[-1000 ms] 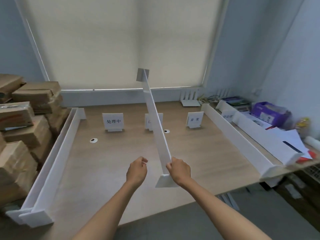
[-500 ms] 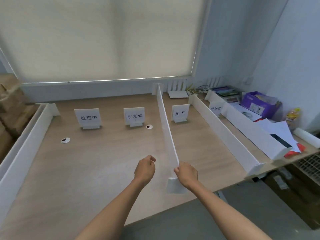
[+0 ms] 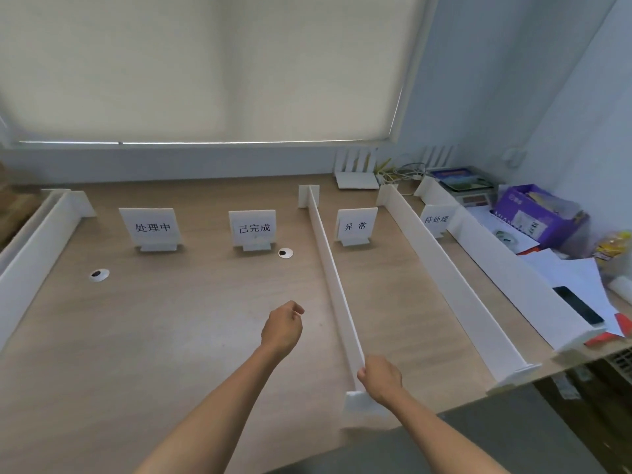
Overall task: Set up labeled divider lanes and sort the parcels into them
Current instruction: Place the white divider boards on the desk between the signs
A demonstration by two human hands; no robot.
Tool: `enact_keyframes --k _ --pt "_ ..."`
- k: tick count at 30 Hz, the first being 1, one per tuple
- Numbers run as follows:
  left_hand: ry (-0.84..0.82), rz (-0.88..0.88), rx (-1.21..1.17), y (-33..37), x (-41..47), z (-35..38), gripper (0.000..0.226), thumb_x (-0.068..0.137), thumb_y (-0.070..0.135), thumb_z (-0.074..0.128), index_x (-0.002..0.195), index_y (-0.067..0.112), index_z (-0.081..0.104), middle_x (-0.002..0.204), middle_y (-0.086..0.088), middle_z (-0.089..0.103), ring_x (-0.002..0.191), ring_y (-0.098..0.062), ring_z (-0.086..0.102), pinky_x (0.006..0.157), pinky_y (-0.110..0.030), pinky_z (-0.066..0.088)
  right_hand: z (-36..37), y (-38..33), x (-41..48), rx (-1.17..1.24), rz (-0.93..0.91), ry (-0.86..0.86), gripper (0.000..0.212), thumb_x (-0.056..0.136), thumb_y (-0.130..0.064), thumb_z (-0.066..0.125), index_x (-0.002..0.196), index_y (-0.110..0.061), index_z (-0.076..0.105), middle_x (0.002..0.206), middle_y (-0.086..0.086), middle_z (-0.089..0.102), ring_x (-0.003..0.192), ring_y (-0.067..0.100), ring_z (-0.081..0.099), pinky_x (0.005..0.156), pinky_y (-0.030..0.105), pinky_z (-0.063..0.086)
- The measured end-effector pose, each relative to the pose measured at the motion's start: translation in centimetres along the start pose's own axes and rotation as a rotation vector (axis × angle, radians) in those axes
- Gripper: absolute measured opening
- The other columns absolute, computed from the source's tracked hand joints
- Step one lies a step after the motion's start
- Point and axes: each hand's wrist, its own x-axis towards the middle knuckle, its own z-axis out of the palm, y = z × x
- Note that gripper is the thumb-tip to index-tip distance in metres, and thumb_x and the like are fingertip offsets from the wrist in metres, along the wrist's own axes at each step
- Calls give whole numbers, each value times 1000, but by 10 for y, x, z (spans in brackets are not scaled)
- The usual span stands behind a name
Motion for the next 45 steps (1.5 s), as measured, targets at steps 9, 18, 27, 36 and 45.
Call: enact_keyframes --k 9,18,27,36,45 --pt "87 -108 -25 7 -23 13 33 90 9 35 105 18 63 109 -2 64 90 -20 59 73 -28 46 -3 36 10 -73 -94 -86 30 91 -21 47 116 -12 60 117 9 63 107 28 60 81 31 48" --pt "216 -266 -92 -24 -95 21 32 90 7 34 101 18 62 110 -5 65 96 -20 59 81 -31 50 -9 54 -1 -184 -332 302 25 98 -21 36 118 -15 50 111 3 57 97 20 54 65 28 44" --pt "437 -412 -149 -86 -179 -44 28 94 7 37 103 15 62 110 -6 65 99 -20 59 77 -26 44 9 -31 -35 -136 -638 260 19 95 -14 39 99 -14 57 91 0 61 79 15 51 66 27 48" --pt "686 -544 -174 -198 -284 -172 26 90 5 41 95 16 64 103 -5 67 95 -22 59 80 -29 47 70 -196 -136 -114 -924 181 14 95 -15 35 84 -16 43 80 -1 53 76 20 50 60 30 38" --pt "826 -564 -163 -306 -374 -288 28 91 4 41 89 24 61 95 1 64 94 -20 58 80 -33 50 148 -352 -245 42 -901 77 22 96 -20 35 91 -16 56 85 1 65 75 19 58 64 31 45"
